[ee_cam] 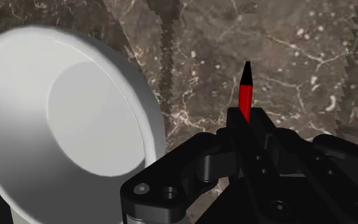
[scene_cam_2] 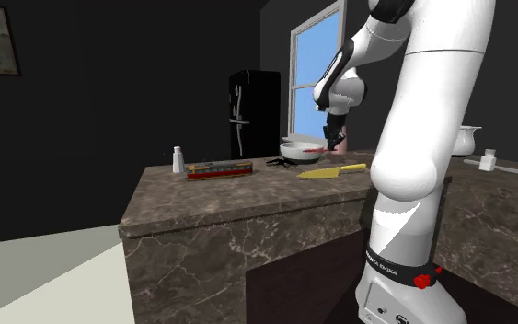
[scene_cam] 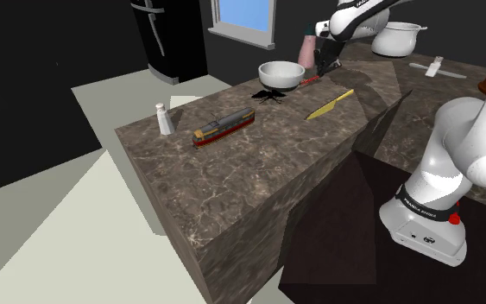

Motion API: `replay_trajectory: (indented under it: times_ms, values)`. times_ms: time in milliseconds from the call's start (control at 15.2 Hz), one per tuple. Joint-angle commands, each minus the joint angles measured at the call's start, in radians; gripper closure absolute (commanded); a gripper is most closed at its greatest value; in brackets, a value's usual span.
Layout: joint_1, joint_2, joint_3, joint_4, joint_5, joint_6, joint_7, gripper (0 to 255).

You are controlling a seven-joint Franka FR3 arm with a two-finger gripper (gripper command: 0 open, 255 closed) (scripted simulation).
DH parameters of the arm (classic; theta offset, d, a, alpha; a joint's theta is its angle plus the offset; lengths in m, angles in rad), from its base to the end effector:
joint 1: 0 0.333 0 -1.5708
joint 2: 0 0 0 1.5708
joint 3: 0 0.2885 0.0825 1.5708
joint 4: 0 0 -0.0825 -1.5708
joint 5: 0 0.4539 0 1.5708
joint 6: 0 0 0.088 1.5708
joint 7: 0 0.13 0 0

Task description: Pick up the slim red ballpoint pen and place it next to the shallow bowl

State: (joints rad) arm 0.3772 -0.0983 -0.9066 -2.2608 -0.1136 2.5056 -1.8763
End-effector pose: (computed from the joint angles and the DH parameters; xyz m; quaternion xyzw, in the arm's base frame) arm 0.5213 -0.3038 0.3280 0.7499 0.6435 0.0534 0.1438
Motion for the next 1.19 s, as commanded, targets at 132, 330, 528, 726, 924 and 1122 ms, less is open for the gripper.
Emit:
replay_trajectory:
  times_ms: [132,330,528,726,924,1122]
  values:
    - [0.010,0.046,-0.015,-0.029,0.056,0.060,-0.038,255]
    - [0.015,0.085,-0.022,-0.046,0.112,0.101,-0.078,255]
    - [0.015,0.128,-0.021,-0.060,0.180,0.141,-0.126,255]
    - [0.006,0.175,-0.008,-0.071,0.260,0.178,-0.184,255]
    - [0.004,0.174,-0.006,-0.071,0.260,0.178,-0.183,255]
    - [0.004,0.174,-0.006,-0.071,0.260,0.178,-0.183,255]
